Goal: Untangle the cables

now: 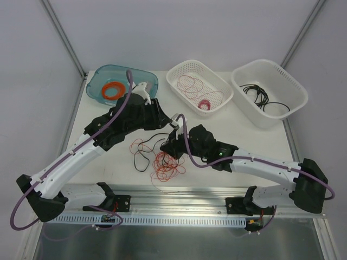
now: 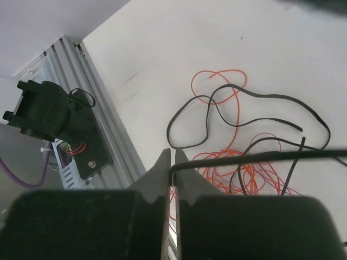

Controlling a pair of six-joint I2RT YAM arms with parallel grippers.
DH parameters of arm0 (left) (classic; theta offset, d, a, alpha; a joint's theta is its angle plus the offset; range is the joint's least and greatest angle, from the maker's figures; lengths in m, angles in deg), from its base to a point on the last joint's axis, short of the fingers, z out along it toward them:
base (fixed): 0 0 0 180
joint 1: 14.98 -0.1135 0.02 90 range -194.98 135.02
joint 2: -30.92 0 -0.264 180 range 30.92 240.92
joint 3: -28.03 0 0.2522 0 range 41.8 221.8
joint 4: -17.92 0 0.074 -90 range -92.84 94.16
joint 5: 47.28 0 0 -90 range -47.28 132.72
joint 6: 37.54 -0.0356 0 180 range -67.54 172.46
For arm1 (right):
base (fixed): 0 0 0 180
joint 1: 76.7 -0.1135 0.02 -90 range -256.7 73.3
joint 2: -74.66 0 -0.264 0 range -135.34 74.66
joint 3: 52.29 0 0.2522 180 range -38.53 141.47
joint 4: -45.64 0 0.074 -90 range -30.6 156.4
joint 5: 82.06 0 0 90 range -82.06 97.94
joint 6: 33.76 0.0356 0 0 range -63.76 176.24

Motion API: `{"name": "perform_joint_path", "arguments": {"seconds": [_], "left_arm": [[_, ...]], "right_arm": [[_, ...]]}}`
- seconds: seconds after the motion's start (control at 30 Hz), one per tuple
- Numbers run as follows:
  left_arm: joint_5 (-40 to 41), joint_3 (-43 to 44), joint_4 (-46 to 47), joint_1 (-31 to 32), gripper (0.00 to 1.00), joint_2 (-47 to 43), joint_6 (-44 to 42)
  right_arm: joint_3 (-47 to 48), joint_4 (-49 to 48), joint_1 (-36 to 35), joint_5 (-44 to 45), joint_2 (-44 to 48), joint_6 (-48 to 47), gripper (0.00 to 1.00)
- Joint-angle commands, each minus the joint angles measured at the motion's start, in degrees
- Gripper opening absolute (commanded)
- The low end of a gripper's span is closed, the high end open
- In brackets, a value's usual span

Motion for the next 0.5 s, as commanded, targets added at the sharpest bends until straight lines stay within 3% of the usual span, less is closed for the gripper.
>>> {"name": "perform_joint_path", "arguments": {"seconds": [0.0,0.07,0.2,0.33,0.47], "left_arm": [[3.18,-1.35,1.83,0.16,0.40,-2.10,-0.40],[4.32,-1.44,1.74,0.25,0.52,-3.06,-2.15],[5.99,-2.23,1.74,-0.19,0.86,-5.09,-6.36],[8.27,-5.47,1.83,-0.37,0.98,-8.16,-9.44],[11.35,-10.57,1.83,-0.72,0.99,-11.68,-10.42]], "right_arm": [[3.50,5.16,0.07,4.50,6.38,-2.65,0.01],[4.29,8.75,0.51,7.03,9.18,-4.67,0.01],[5.87,14.47,3.67,8.03,12.97,-5.20,0.01],[12.71,22.99,6.57,9.26,15.70,-5.99,0.01],[23.52,34.58,8.16,13.03,16.14,-6.70,0.01]]}}
